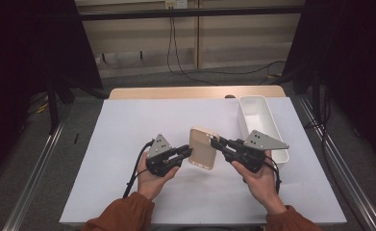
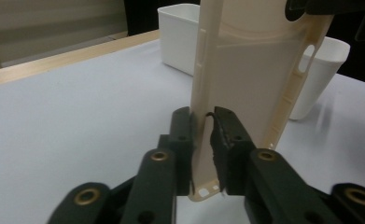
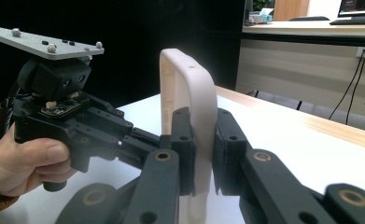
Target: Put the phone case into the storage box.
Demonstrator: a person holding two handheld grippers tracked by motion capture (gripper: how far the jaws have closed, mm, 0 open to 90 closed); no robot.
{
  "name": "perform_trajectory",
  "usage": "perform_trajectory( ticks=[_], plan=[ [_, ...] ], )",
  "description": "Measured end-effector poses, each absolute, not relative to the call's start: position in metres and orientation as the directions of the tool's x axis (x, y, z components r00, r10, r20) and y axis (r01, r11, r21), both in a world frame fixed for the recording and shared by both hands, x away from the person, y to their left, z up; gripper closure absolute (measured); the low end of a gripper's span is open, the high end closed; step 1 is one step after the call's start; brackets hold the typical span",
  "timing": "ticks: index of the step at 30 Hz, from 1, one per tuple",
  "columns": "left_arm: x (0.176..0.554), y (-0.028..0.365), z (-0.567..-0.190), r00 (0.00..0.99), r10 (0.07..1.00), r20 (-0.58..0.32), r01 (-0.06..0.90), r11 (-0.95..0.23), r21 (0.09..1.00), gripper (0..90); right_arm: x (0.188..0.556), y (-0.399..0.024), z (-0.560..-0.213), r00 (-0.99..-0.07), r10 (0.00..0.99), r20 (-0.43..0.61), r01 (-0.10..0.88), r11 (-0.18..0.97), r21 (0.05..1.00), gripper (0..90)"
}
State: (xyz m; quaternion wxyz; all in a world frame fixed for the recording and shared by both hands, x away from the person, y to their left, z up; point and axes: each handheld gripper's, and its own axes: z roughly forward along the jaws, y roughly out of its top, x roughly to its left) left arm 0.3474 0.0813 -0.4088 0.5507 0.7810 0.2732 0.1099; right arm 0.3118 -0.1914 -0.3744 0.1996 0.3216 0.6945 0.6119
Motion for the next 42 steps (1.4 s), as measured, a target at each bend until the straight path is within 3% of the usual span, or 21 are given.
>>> perform_trajectory(
  ticks=[9,17,20,34,42],
  plan=[
    [0.349,0.084,-0.408,0.820,0.553,-0.151,0.313,-0.211,0.926,53.2,0.313,-0.194,-0.375,-0.721,0.684,0.112,0.198,0.049,0.979,80.6],
    [0.352,0.084,-0.409,0.818,0.566,-0.109,0.283,-0.229,0.931,29.2,0.315,-0.196,-0.375,-0.720,0.684,0.115,0.200,0.046,0.979,80.6],
    [0.352,0.081,-0.410,0.805,0.588,-0.080,0.281,-0.259,0.924,8.9,0.315,-0.197,-0.375,-0.720,0.685,0.113,0.200,0.048,0.979,80.6],
    [0.351,0.082,-0.409,0.854,0.512,-0.094,0.257,-0.257,0.932,3.0,0.315,-0.199,-0.375,-0.723,0.681,0.115,0.196,0.043,0.980,80.6],
    [0.353,0.083,-0.410,0.830,0.556,-0.045,0.233,-0.272,0.934,3.6,0.316,-0.204,-0.375,-0.720,0.683,0.122,0.200,0.035,0.979,80.5]
  ],
)
